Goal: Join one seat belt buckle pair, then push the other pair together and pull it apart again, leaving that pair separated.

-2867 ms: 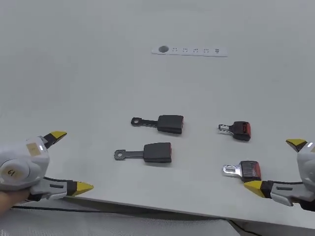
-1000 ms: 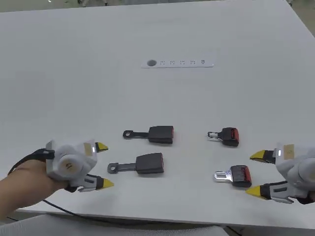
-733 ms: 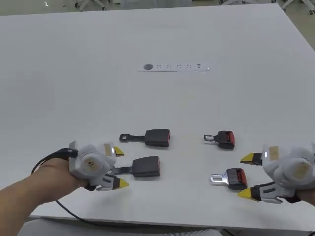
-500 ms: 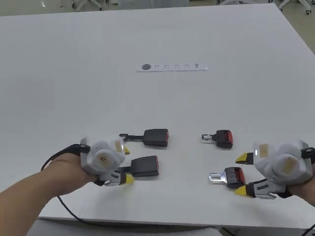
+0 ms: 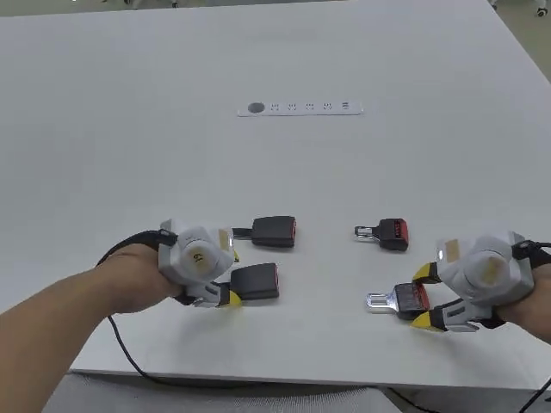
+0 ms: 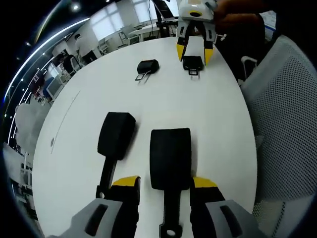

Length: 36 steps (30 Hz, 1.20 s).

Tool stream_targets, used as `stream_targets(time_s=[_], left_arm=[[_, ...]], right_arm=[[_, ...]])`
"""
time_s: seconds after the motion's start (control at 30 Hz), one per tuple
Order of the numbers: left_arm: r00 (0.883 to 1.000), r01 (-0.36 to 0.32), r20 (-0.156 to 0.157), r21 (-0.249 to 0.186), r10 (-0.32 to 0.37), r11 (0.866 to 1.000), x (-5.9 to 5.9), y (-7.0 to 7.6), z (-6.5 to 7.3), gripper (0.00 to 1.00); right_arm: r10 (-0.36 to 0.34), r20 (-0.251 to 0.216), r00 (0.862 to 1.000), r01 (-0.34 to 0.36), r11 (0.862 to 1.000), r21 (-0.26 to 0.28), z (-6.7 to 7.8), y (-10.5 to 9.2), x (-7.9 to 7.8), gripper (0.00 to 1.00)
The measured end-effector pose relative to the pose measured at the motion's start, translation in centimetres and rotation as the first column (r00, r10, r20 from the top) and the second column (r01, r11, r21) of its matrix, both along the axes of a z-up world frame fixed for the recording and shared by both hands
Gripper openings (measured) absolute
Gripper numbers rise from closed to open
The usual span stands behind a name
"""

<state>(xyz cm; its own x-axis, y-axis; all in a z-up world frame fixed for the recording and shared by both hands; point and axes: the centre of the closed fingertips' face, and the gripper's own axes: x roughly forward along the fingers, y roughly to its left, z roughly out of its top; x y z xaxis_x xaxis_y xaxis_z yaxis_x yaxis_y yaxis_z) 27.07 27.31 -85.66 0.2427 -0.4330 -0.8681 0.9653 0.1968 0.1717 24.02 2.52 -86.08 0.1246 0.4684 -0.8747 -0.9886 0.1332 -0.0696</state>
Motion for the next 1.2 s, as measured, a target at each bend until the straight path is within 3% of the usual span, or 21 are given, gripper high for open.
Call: stream_targets(time_s=[0.13, 0.3, 0.43, 0.77, 1.2], left_arm=[[0.998, 0.046, -0.035, 0.004, -0.046, 0.999, -0.77, -0.46, -0.23, 0.33], [0.996, 0.091, -0.021, 0.016, -0.09, 0.996, -0.69, -0.48, -0.17, 0.33], [0.994, 0.105, -0.027, 0.027, -0.105, 0.994, -0.68, -0.6, -0.22, 0.32], [0.99, 0.109, -0.095, 0.023, -0.107, 0.994, -0.66, -0.65, -0.41, 0.32], [0.98, 0.179, -0.095, 0.053, -0.174, 0.982, -0.89, -0.9, -0.47, 0.32]], right_arm=[[-0.003, -0.022, 1.0, 0.003, 1.0, -0.012, -0.41, -0.18, 0.01, 0.37], [-0.013, -0.032, 0.999, 0.013, 1.0, -0.011, -0.33, 0.19, 0.2, 0.37], [-0.004, -0.037, 0.999, 0.004, 1.0, -0.019, -0.41, 0.1, 0.26, 0.37], [0.005, -0.07, 0.998, -0.008, 0.999, -0.038, -0.55, 0.13, 0.25, 0.37], [0.008, -0.07, 0.998, -0.011, 0.999, -0.039, -0.53, 0.31, 0.28, 0.36]])
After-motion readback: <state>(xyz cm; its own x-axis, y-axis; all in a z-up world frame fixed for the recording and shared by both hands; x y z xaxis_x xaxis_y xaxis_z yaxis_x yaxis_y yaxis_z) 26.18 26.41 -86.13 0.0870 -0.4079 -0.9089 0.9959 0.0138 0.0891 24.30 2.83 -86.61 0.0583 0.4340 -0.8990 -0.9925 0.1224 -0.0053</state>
